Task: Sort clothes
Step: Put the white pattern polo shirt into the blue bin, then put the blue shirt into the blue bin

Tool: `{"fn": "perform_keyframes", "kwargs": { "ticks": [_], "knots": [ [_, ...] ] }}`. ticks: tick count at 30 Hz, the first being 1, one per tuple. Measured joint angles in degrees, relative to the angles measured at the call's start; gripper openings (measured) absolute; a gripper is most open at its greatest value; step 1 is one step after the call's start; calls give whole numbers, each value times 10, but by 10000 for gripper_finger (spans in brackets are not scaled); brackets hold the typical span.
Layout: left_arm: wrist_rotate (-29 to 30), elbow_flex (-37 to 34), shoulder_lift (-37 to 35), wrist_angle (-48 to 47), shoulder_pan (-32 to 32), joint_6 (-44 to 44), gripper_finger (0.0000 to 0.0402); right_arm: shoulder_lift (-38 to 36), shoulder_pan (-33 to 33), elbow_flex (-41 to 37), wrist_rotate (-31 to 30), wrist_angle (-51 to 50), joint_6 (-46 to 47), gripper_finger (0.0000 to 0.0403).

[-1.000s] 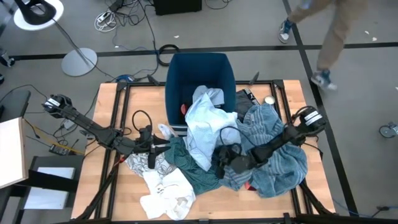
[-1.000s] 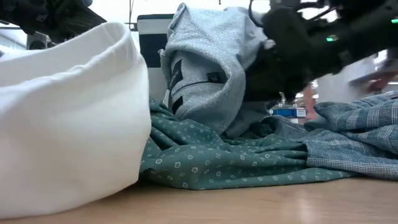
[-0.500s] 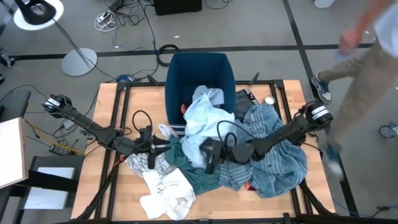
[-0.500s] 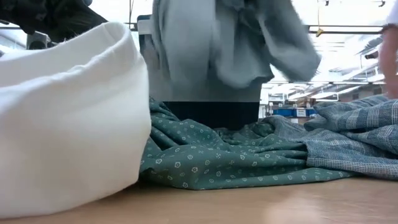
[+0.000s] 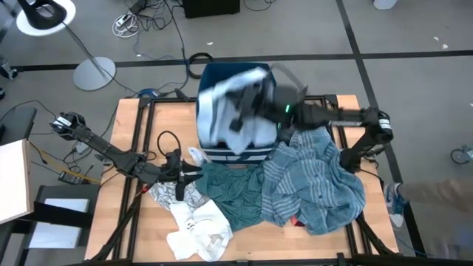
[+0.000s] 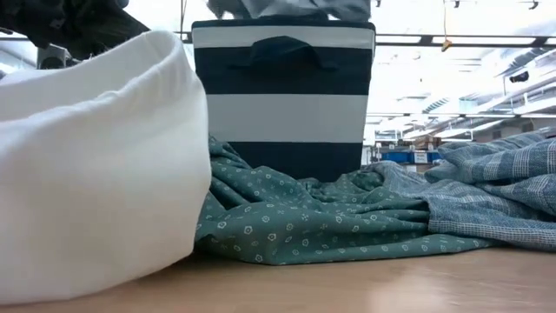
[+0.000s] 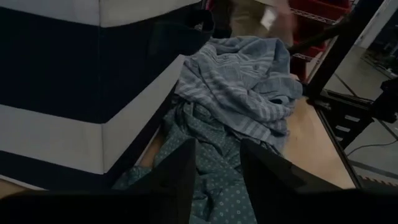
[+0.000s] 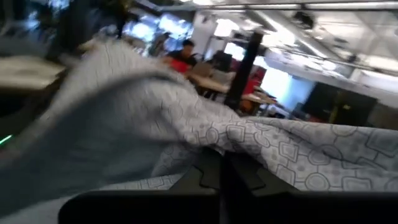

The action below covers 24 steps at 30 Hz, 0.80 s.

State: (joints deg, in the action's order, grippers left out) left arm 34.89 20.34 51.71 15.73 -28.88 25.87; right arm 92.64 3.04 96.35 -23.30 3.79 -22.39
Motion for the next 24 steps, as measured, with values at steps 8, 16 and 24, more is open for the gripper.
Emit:
{"fn": "perform_keyframes", "kwargs": {
  "ticks": [8,16,24],
  "knots": [
    [12,0,0,-15,0,-2,131,2,109,46,133,-138,195,5],
    [17,0,0,-15,0,-2,131,32,154,44,188,-366,344,24],
    [18,0,0,-14,0,0,131,27,164,76,275,-495,368,80]
  ]
}}
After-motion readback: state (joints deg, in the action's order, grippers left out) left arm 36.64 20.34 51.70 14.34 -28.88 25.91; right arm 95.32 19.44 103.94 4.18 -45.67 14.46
